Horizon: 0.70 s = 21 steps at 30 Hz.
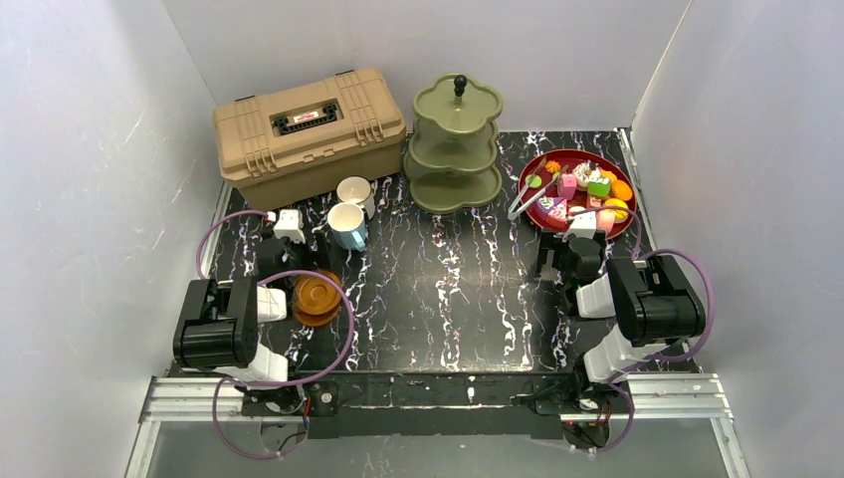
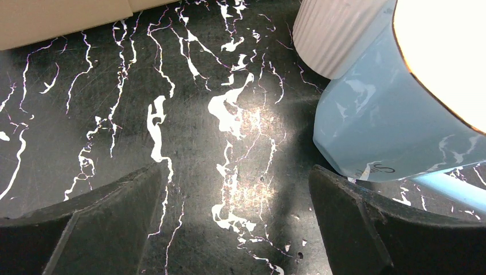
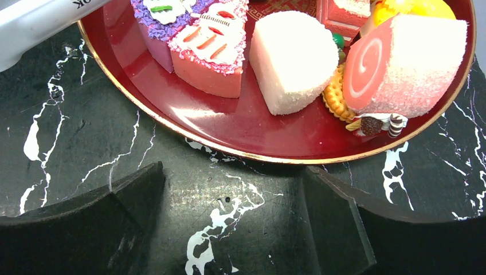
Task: Serve the afternoon tea
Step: Move the desert table to the center of the board.
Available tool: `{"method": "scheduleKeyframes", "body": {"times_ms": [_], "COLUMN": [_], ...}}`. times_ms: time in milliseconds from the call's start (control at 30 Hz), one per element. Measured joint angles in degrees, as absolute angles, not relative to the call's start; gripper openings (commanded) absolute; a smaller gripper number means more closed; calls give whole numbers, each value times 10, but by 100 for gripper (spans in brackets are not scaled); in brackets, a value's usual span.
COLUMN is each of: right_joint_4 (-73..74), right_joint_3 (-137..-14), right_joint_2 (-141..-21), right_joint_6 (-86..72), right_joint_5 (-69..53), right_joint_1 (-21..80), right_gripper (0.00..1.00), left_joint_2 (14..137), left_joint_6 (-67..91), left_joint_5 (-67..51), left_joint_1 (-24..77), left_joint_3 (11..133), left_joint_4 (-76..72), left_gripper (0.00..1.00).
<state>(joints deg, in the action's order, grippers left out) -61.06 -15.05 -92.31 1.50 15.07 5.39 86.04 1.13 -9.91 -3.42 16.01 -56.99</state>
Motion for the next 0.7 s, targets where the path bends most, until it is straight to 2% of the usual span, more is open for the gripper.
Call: {"method": "scheduleKeyframes", "body": {"times_ms": [500,700], "right_joint_4": [-610,-519], "right_joint_3": [-150,-182], "right_joint_2": [-923,-849], "right_joint_6": [14,-3], "right_joint_5": [157,208], "right_joint_1": [54,55], "right_gripper": [100,100], "left_joint_2": [859,771], "left_joint_6": [12,18], "left_joint_5": [-100,-105], "left_joint_1": [-35,-44], "left_joint_3": [160,185], "left_joint_4": [-569,-465], "left_gripper": [99,99]}}
